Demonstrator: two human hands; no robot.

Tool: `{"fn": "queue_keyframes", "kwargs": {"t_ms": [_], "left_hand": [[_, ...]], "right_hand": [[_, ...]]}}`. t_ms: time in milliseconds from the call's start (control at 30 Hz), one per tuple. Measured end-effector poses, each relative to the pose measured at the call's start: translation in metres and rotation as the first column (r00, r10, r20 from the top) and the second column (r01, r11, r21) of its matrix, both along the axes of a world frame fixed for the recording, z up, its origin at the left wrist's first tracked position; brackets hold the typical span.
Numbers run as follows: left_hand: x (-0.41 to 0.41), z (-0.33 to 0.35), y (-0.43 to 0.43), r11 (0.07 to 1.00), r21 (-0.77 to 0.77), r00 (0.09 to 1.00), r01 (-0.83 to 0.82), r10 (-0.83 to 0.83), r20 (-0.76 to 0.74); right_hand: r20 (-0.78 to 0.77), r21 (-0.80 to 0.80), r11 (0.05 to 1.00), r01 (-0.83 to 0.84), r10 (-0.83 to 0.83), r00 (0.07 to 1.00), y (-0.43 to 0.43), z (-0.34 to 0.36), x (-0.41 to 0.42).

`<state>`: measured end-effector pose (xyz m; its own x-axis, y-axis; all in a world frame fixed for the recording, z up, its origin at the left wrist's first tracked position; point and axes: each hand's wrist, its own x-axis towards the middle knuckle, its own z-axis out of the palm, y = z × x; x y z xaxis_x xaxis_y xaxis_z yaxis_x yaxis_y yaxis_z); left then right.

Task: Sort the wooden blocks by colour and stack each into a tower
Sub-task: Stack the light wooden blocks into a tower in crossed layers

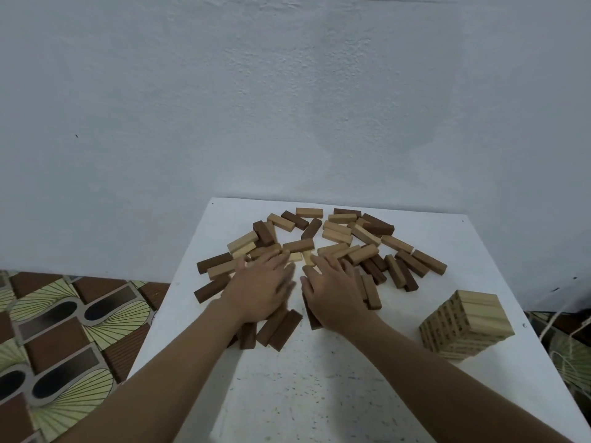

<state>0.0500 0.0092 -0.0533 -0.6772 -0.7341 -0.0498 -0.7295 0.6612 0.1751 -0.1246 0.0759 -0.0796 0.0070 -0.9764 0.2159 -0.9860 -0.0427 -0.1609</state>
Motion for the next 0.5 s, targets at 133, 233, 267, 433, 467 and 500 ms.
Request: {"fn": "queue_keyframes", "kwargs": {"t_ms": [133,233,267,433,467,500], "left_hand": [[-0.018,-0.001,0.013,0.993,-0.044,0.992,-0.112,0.11,-0.056],[-0.023,-0.005,0.012,0.974,-0.032,0.967,-0.224,0.218,-0.13],[-0.022,-0.006,0.012,0.965,-0.03,0.954,-0.262,0.254,-0.161],[-0.016,-0.008,0.007,0.946,-0.081,0.922,-0.314,0.283,-0.265],[-0.015,-0.007,0.005,0.95,-0.08,0.923,-0.302,0.27,-0.274],[-0.016,-0.005,0.004,0.955,-0.073,0.929,-0.287,0.259,-0.265]], "right_hand": [[0.01,-0.099,0.995,0.011,-0.01,1.0,0.002,0.005,0.001],[-0.049,-0.072,0.995,0.069,-0.073,0.996,0.002,0.005,0.002],[-0.066,-0.058,0.995,0.083,-0.087,0.994,0.003,0.005,0.003],[-0.041,-0.059,0.995,0.082,-0.085,0.996,0.003,0.005,0.001],[0.0,-0.057,0.994,0.09,-0.09,0.996,0.003,0.005,0.001],[0.052,-0.057,0.994,0.098,-0.095,0.994,0.003,0.005,0.001]]}}
